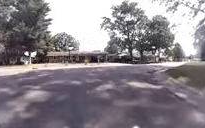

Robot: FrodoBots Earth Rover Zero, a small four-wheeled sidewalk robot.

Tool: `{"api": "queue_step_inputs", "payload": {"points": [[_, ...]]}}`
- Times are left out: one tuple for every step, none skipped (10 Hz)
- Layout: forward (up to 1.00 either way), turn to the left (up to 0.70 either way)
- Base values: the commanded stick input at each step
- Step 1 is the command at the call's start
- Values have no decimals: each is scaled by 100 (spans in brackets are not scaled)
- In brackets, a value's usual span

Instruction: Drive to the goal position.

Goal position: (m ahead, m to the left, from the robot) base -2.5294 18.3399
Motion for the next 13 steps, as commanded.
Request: {"api": "queue_step_inputs", "payload": {"points": [[69,3],[69,3],[69,3],[69,3],[69,3],[69,3],[69,3],[69,3],[69,3],[69,3],[69,3],[69,3],[69,3]]}}
